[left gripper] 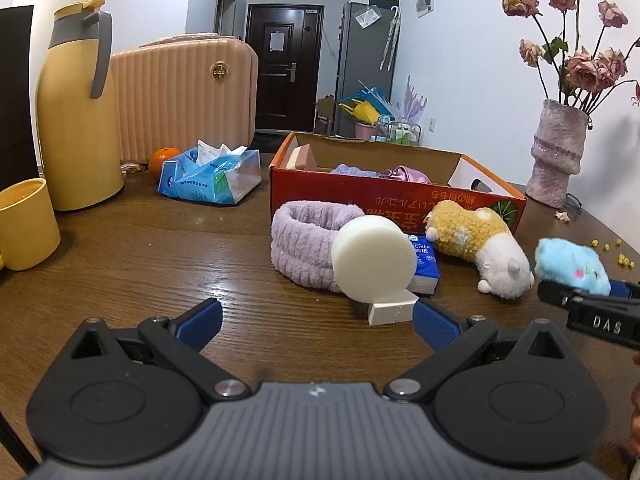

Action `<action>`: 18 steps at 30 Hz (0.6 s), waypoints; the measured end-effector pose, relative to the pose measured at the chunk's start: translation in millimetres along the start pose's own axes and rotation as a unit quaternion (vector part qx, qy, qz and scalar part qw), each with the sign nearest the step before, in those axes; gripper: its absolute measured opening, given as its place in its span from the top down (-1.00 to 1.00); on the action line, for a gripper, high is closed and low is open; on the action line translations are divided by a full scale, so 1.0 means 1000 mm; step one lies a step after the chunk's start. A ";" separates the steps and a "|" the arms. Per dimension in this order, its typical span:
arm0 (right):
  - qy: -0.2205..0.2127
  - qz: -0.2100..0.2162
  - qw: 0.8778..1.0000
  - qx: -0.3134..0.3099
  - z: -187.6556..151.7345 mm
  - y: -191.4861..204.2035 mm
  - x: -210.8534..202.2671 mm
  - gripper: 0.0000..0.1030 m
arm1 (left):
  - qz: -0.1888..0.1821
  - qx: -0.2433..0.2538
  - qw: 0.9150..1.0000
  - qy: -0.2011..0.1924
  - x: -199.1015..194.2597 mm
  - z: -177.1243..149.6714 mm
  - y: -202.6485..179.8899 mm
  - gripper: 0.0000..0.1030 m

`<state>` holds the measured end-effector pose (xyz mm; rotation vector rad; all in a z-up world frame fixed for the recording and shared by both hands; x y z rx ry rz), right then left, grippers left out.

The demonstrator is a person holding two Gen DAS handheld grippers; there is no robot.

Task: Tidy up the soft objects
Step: 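Lift the blue toy with the right gripper while the left gripper grasps the white foam cylinder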

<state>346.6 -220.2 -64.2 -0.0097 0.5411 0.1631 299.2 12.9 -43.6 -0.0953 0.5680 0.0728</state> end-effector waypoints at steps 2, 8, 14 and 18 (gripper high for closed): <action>-0.008 -0.007 1.000 0.004 0.004 -0.007 0.003 -0.32 | -0.002 0.002 1.000 -0.007 -0.001 0.000 -0.001 -1.00; -0.014 -0.022 0.999 0.020 0.011 -0.024 0.015 -0.32 | 0.005 0.017 1.000 -0.014 0.003 0.001 -0.008 -1.00; -0.024 -0.035 0.999 0.025 0.018 -0.035 0.026 -0.32 | 0.015 0.034 0.999 -0.029 0.010 0.005 -0.022 -1.00; -0.016 -0.037 0.999 0.028 0.019 -0.039 0.033 -0.32 | 0.029 0.048 0.998 -0.036 0.017 0.009 -0.032 -1.00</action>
Point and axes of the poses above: each gripper's, at about its wrist camera, not at the fingertips, and x roughly the way its jaws point, y to its left, z to its top, the point moved 5 cm from there along x, roughly the way its jaws point, and after that the axes turned 3 degrees about y, right-handed, at the moved point
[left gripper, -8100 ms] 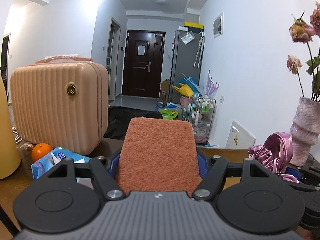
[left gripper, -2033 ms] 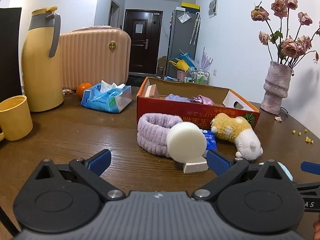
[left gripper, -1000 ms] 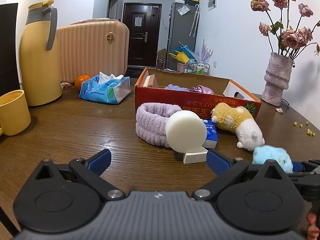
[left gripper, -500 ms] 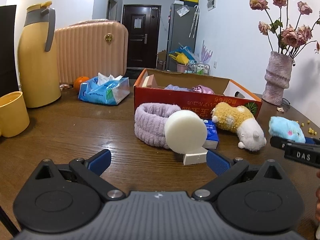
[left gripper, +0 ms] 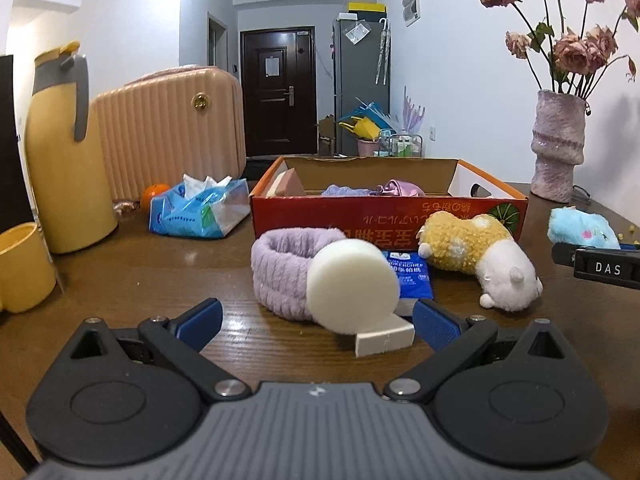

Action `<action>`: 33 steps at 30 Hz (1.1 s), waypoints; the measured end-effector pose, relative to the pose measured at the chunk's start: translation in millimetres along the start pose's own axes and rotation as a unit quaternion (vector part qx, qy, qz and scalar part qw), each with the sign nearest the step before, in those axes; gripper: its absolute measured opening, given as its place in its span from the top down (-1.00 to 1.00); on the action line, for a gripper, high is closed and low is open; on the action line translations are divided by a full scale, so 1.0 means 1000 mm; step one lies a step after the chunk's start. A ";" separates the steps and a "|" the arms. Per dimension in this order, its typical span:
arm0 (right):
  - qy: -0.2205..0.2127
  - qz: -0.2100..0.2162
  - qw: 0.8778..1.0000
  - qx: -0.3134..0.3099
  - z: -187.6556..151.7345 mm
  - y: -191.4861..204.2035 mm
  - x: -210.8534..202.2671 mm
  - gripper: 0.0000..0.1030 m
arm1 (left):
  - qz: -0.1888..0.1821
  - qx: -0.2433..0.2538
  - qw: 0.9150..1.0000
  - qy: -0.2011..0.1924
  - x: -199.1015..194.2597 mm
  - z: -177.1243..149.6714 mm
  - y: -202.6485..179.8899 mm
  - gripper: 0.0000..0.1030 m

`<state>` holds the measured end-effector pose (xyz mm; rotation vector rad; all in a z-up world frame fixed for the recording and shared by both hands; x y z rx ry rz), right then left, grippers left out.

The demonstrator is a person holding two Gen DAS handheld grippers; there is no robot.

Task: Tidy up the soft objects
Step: 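Lift the blue toy with the right gripper while the left gripper grasps the white foam cylinder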

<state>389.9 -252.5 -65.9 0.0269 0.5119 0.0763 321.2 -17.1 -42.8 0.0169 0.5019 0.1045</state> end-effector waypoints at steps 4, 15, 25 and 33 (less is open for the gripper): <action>0.000 0.003 1.000 -0.002 0.001 0.000 0.002 -0.33 | 0.005 0.008 1.000 -0.007 0.007 0.005 -0.009 -1.00; 0.013 0.006 1.000 0.008 0.000 -0.002 0.003 -0.33 | 0.047 0.007 0.999 -0.016 0.032 0.018 -0.024 -1.00; 0.023 0.007 1.000 0.010 -0.003 -0.002 0.005 -0.33 | 0.048 -0.002 0.999 0.015 0.055 0.017 -0.023 -1.00; 0.019 0.007 1.000 0.007 -0.002 -0.002 0.004 -0.33 | 0.017 0.015 0.999 0.028 0.059 0.014 -0.028 -0.16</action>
Point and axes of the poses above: each gripper's, at about its wrist camera, not at the fingertips, and x roughly the way its jaws point, y to its left, z to its top, the point moved 5 cm from there along x, roughly the way its jaws point, and after that the axes turned 3 degrees about y, right-handed, at the moved point
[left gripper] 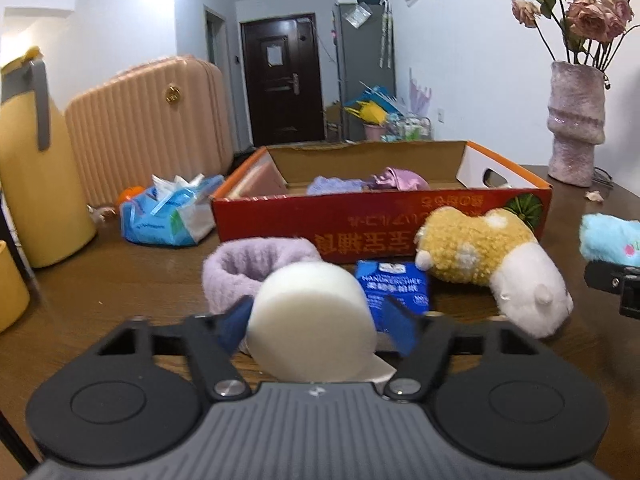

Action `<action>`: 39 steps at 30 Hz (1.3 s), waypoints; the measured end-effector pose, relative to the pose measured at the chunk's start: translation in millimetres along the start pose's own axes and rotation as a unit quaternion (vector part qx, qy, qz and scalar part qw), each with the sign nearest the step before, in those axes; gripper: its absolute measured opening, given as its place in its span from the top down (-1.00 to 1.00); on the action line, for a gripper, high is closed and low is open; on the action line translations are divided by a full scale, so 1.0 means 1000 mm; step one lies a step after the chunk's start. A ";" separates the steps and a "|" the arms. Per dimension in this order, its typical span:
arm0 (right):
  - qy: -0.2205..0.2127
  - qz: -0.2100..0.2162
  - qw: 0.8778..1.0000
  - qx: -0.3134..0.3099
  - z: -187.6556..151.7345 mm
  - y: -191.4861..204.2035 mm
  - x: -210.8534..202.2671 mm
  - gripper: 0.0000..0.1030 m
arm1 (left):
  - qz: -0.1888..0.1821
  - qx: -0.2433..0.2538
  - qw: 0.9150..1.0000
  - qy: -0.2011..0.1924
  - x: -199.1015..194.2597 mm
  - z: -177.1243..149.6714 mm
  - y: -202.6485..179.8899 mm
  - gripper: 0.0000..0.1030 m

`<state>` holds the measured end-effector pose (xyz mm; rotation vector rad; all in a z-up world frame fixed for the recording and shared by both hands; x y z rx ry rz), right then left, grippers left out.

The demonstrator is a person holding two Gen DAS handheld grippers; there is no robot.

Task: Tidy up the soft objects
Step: 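Lift the blue toy with the right gripper while the left gripper grasps the white foam cylinder, then carry the blue toy and foam cylinder in both grippers toward the box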

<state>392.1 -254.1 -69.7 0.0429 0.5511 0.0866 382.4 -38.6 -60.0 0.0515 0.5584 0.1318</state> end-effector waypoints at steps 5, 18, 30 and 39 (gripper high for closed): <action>-0.013 -0.003 1.000 -0.013 0.000 0.004 -0.005 -0.33 | -0.006 -0.004 1.000 -0.006 -0.004 0.000 0.002 -0.13; -0.045 -0.007 0.999 -0.022 0.005 0.007 -0.017 -0.33 | 0.004 0.013 0.999 -0.052 -0.023 0.003 -0.003 -0.13; -0.086 0.002 0.996 -0.028 0.013 0.025 -0.031 -0.33 | 0.004 0.004 0.996 -0.086 -0.046 0.010 -0.001 -0.14; -0.124 0.009 0.992 -0.032 0.024 0.043 -0.037 -0.33 | 0.004 -0.025 0.995 -0.096 -0.050 0.024 0.006 -0.14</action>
Point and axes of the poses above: each gripper's, at about its wrist camera, not at the fingertips, and x roughly the way its jaws point, y to its left, z to its top, the point moved 5 cm from there along x, roughly the way its jaws point, and after that the axes turned 3 degrees about y, right-handed, at the moved point
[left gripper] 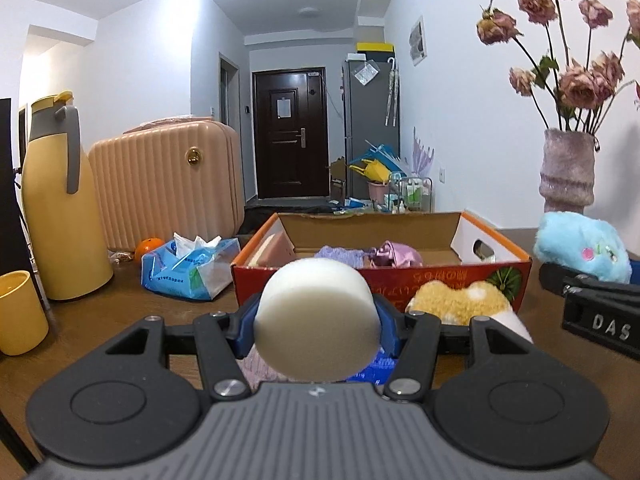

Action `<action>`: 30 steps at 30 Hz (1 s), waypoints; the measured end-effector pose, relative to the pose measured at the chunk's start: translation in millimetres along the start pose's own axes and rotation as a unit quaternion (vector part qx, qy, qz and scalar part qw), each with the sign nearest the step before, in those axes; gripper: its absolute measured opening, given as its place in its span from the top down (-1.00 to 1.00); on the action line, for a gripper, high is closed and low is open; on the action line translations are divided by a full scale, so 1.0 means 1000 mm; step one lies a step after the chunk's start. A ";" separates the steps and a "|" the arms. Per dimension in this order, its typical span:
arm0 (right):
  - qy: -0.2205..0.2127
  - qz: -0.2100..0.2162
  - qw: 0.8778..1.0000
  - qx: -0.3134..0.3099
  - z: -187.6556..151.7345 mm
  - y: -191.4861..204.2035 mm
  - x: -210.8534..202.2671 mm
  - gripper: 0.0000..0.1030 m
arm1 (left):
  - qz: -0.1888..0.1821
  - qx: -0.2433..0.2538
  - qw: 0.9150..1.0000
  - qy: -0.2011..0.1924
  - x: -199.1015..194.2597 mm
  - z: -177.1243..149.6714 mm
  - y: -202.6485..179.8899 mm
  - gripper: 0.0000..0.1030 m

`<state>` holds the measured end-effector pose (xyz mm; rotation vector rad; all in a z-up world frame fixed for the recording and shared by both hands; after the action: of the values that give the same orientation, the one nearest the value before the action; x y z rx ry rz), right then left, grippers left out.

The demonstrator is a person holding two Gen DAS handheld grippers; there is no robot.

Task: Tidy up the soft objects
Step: 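Carry the blue toy and foam cylinder in both grippers toward the box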

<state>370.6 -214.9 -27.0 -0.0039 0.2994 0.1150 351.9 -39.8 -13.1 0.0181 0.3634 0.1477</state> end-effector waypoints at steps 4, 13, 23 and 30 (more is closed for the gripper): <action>-0.009 0.003 1.000 -0.006 0.004 0.008 0.002 -0.33 | -0.002 -0.015 1.000 -0.002 0.002 0.007 0.000 -0.14; -0.027 0.000 1.000 -0.008 0.016 0.016 0.015 -0.33 | 0.003 -0.040 0.999 -0.019 0.011 0.026 0.004 -0.14; -0.044 -0.004 0.998 -0.033 0.026 0.025 0.034 -0.33 | 0.002 -0.061 0.998 -0.031 0.032 0.047 0.009 -0.14; -0.044 -0.004 0.999 -0.032 0.032 0.024 0.053 -0.33 | -0.009 -0.063 0.997 -0.033 0.053 0.057 0.007 -0.14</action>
<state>427.9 -184.7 -12.1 -0.0638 0.2084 0.1162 420.6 -24.9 22.2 -0.1038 0.2869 0.1513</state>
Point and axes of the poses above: each gripper's, at about its wrist camera, not at the fingertips, and x roughly the way its jaws point, y to its left, z to its top, the point moved 5 cm from there along x, roughly the way its jaws point, and after that the axes turned 3 degrees about y, right-handed, at the moved point
